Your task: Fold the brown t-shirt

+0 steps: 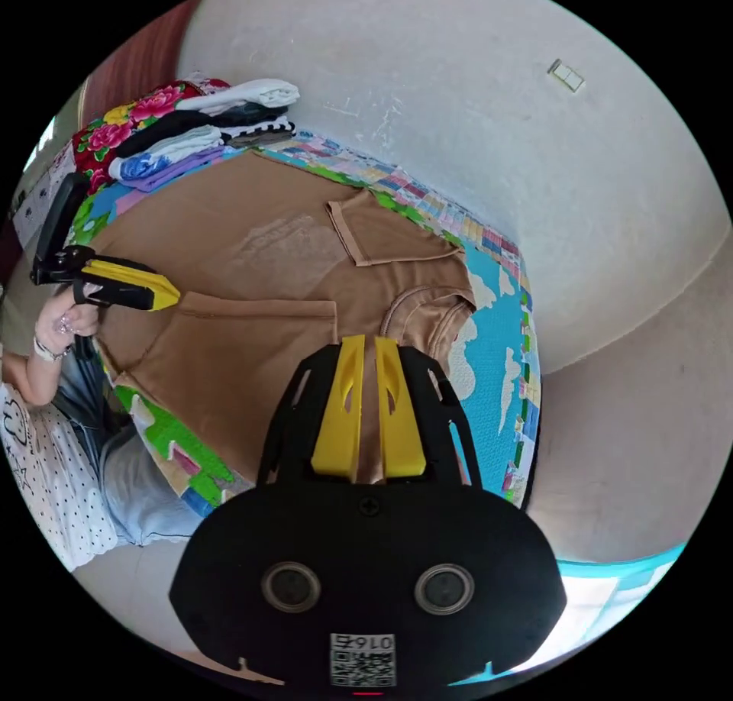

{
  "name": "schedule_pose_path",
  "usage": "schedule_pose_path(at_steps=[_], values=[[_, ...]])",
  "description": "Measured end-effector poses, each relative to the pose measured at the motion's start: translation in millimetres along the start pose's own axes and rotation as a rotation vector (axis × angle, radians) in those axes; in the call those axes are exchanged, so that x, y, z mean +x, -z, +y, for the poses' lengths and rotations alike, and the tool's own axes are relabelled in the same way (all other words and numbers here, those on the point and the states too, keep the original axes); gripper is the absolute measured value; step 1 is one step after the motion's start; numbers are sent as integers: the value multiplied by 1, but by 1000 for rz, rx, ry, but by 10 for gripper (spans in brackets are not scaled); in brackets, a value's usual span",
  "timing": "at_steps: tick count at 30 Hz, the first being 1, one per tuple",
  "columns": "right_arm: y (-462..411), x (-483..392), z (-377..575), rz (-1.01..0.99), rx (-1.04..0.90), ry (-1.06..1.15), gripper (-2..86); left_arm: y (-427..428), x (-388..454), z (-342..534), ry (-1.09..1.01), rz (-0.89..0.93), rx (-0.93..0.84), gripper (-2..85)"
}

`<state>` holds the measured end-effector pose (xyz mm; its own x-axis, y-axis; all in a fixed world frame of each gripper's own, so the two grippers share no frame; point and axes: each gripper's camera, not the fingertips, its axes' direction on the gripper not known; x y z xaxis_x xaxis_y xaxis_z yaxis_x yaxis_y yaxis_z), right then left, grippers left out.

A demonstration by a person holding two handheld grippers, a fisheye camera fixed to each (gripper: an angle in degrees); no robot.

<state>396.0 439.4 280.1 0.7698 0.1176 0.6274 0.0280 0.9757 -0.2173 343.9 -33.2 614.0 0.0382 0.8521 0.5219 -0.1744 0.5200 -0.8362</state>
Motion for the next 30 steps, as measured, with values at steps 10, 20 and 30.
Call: schedule_pose_path(at_steps=[10, 20, 30], values=[[16, -135, 139, -48, 187, -30, -4, -52, 65, 69, -270, -115, -78, -10], [22, -117, 229, -112, 367, -252, -4, -63, 26, 114, -211, 35, -17, -10], [34, -121, 310, 43, 328, -448, -5, -83, 10, 156, -216, 29, -3, -10]])
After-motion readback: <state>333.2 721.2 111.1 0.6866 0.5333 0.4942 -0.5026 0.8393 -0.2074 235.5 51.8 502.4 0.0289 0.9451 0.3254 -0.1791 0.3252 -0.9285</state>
